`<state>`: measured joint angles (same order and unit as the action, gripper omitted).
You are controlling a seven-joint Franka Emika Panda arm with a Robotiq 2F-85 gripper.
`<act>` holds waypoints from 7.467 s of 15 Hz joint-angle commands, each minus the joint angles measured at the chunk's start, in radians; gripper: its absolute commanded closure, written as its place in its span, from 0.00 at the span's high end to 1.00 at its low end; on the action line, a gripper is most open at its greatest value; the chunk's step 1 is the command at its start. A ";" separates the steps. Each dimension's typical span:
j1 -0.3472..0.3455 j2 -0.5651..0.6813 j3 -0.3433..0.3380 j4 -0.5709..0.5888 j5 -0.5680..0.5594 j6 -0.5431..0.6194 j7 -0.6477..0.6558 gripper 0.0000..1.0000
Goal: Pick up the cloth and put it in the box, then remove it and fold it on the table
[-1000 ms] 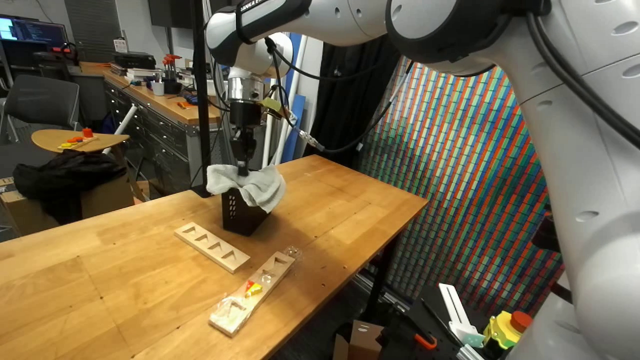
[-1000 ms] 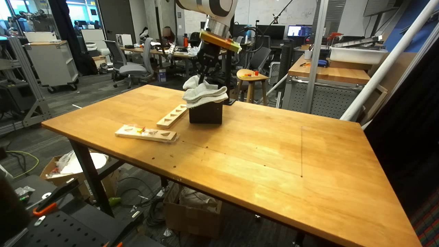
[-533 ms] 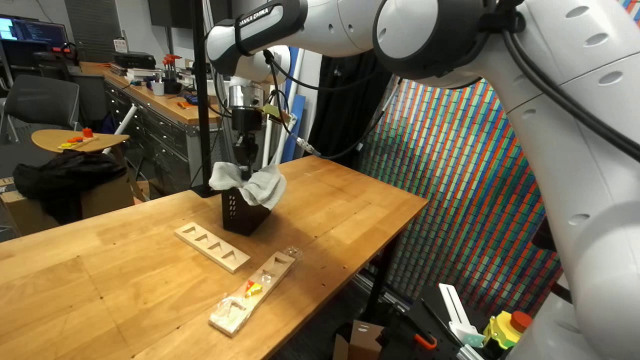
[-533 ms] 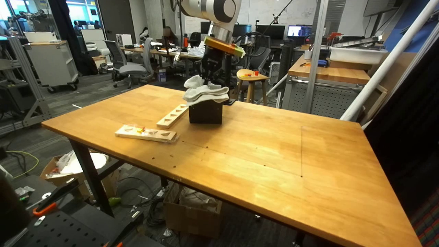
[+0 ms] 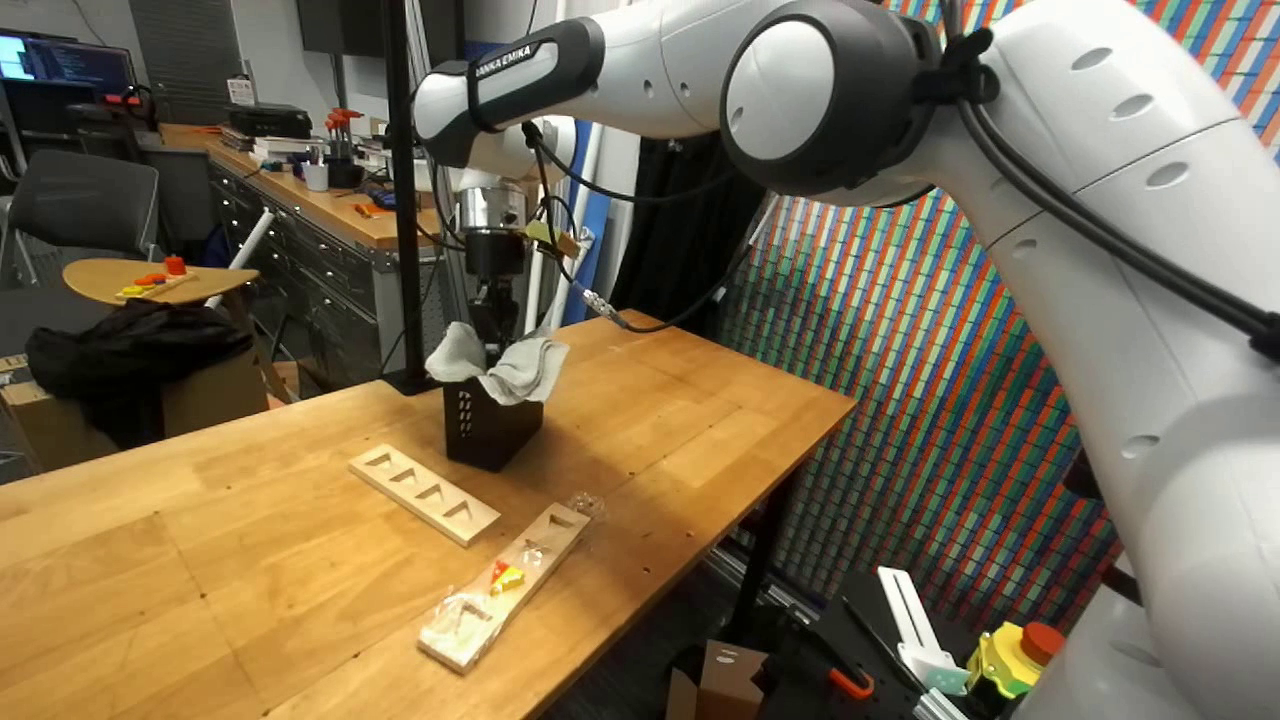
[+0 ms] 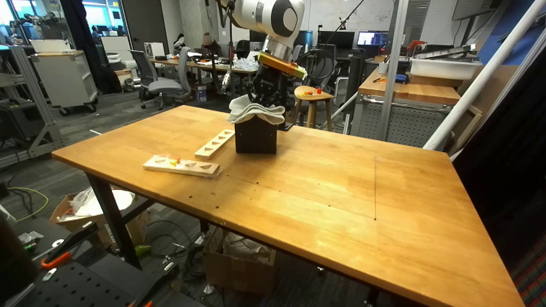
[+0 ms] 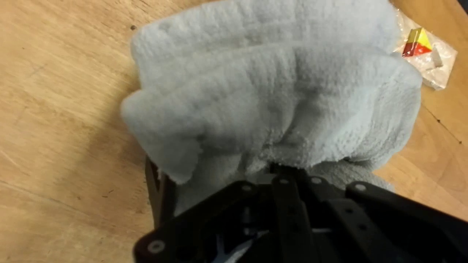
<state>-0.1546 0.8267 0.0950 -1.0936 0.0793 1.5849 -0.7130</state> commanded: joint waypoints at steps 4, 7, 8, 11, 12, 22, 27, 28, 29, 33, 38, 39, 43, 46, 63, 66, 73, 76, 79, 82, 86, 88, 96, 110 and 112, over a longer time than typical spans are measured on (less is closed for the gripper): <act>-0.023 0.104 0.010 0.109 0.025 -0.102 -0.039 0.04; -0.032 0.119 0.017 0.113 0.048 -0.129 -0.038 0.03; -0.034 0.120 0.017 0.116 0.053 -0.138 -0.036 0.03; -0.037 0.103 0.016 0.109 0.069 -0.138 -0.027 0.03; -0.036 0.097 0.016 0.108 0.071 -0.136 -0.026 0.03; -0.027 -0.145 -0.010 -0.013 0.043 -0.002 0.001 0.03; -0.036 -0.307 -0.028 -0.206 0.054 0.108 0.044 0.03; -0.037 -0.336 -0.032 -0.248 0.055 0.130 0.053 0.03; -0.038 -0.369 -0.034 -0.298 0.057 0.157 0.064 0.03; -0.029 -0.481 -0.051 -0.479 0.067 0.248 0.103 0.03; -0.006 -0.606 -0.054 -0.691 0.062 0.338 0.157 0.03; -0.003 -0.628 -0.055 -0.730 0.061 0.352 0.163 0.03; 0.007 -0.707 -0.064 -0.867 0.061 0.396 0.182 0.03; 0.013 -0.734 -0.069 -0.930 0.062 0.425 0.182 0.03; 0.006 -0.525 -0.072 -0.725 0.041 0.373 0.070 0.03; 0.000 -0.476 -0.069 -0.649 0.040 0.352 0.043 0.03; 0.001 -0.379 -0.046 -0.497 0.059 0.305 0.004 0.03; -0.001 -0.348 -0.031 -0.453 0.077 0.294 -0.005 0.03; -0.002 -0.321 -0.020 -0.418 0.089 0.282 -0.009 0.03; -0.003 -0.302 -0.015 -0.392 0.086 0.268 -0.012 0.03; -0.005 -0.276 -0.014 -0.352 0.082 0.245 -0.021 0.03; -0.005 -0.257 -0.012 -0.326 0.082 0.235 -0.028 0.03; -0.024 -0.155 0.007 -0.277 0.132 0.206 -0.060 0.03; -0.052 -0.125 0.014 -0.304 0.205 0.168 -0.050 0.03; -0.046 -0.166 0.010 -0.327 0.198 0.186 -0.041 0.03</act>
<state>-0.1961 0.7256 0.1014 -1.3939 0.2660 1.7674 -0.7650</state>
